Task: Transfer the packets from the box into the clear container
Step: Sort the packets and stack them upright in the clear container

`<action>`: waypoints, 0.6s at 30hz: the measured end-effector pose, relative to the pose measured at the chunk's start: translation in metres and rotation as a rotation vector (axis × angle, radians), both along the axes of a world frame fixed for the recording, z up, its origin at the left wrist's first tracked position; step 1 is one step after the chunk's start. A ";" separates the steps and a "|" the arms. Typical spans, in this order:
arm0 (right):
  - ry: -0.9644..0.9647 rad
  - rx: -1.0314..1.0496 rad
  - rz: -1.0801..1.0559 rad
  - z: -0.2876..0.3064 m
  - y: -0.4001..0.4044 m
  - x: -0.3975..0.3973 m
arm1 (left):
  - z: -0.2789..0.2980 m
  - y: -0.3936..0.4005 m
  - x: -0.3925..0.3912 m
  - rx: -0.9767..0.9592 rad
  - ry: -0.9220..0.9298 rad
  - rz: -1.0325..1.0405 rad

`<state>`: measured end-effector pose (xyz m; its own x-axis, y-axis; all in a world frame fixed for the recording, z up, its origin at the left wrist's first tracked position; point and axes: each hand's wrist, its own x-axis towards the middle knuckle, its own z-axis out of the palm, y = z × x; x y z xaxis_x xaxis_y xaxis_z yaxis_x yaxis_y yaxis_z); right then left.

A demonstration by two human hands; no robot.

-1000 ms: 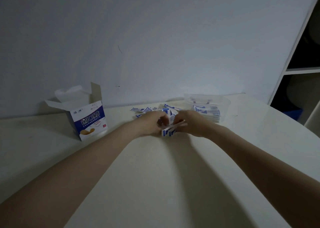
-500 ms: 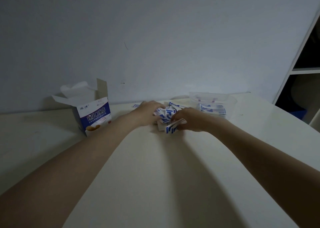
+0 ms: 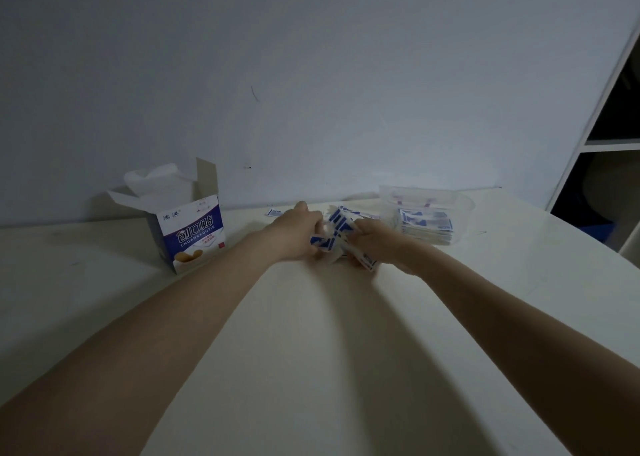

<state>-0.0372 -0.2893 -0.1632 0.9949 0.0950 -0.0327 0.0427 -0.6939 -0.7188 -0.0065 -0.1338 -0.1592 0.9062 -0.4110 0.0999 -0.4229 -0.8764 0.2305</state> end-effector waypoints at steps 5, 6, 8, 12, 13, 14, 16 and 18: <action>-0.032 0.011 0.008 0.004 0.004 0.003 | 0.013 0.005 0.001 -0.095 -0.098 0.007; -0.035 0.085 -0.013 0.005 0.003 0.004 | 0.018 0.005 0.001 -0.158 -0.114 0.023; -0.035 0.241 -0.079 0.008 -0.001 0.006 | 0.026 0.006 0.001 -0.367 -0.103 0.070; 0.031 0.574 -0.082 0.019 -0.009 -0.001 | 0.032 0.004 -0.002 -0.804 0.089 0.154; 0.040 0.608 -0.082 0.022 -0.010 -0.004 | 0.032 0.002 -0.003 -0.854 0.139 0.183; 0.041 0.634 -0.088 0.023 -0.011 -0.006 | 0.031 0.000 -0.004 -0.896 0.179 0.215; 0.011 0.708 -0.109 0.027 -0.012 -0.009 | 0.029 -0.003 -0.008 -0.967 0.240 0.258; -0.035 0.725 -0.107 0.031 -0.013 -0.012 | 0.026 -0.005 -0.012 -1.033 0.316 0.249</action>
